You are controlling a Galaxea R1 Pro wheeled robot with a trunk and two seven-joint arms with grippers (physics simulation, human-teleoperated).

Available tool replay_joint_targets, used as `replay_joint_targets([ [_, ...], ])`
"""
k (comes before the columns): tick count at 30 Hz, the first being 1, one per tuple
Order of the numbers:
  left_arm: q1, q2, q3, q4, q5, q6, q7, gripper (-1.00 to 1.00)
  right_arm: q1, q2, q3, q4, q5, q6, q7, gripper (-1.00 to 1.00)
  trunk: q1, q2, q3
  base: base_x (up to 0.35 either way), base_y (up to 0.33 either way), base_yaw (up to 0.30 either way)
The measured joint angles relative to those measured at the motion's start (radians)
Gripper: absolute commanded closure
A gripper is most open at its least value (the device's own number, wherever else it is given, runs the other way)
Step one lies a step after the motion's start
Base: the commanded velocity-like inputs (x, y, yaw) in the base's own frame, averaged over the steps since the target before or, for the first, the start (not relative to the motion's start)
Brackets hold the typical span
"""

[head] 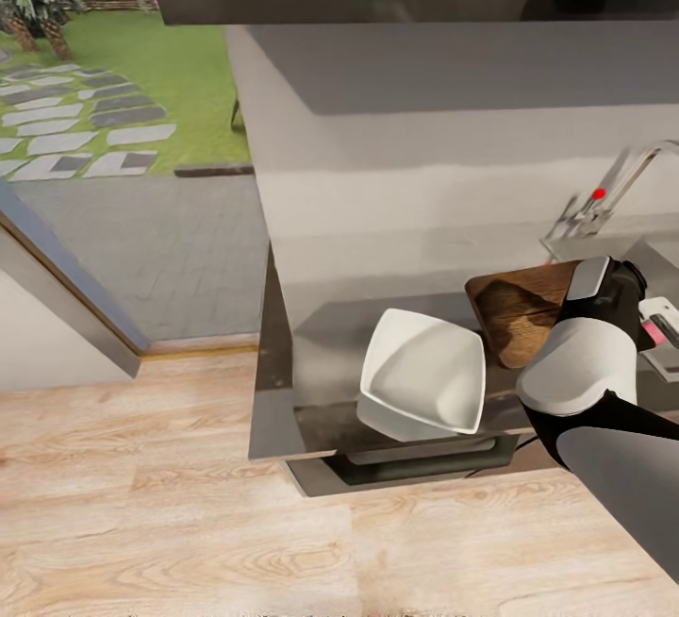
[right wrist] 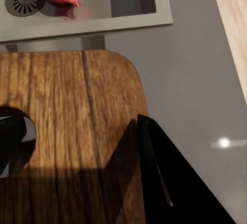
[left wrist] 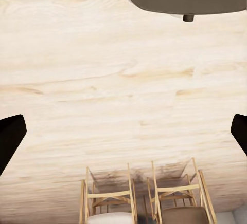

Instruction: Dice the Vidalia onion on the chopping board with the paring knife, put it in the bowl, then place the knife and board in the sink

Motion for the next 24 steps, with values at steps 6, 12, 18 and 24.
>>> replay_joint_targets([
  [6, 0.000, 0.001, 0.000, 0.000, 0.000, 0.000, 0.000, -1.00, 0.000, 0.000, 0.000, 0.000, 0.000, 0.000, 0.000, 1.00, 0.000, 0.000, -0.010, 0.000, 0.000, 0.000],
  [12, 0.000, 0.001, 0.000, 0.000, 0.000, 0.000, 0.000, -1.00, 0.000, 0.000, 0.000, 0.000, 0.000, 0.000, 0.000, 1.00, 0.000, 0.000, -0.019, 0.000, 0.000, 0.000],
  [18, 0.000, 0.001, 0.000, 0.002, 0.000, 0.000, 0.000, -1.00, 0.000, -0.001, -0.001, -0.001, 0.000, 0.000, 0.000, 1.00, 0.000, 0.000, -0.029, 0.000, 0.000, 0.000],
  [24, 0.000, 0.001, 0.000, 0.003, 0.000, 0.000, 0.000, -1.00, 0.000, -0.005, -0.001, -0.002, 0.001, 0.000, 0.000, 1.00, 0.000, 0.000, -0.039, 0.000, 0.000, 0.000],
])
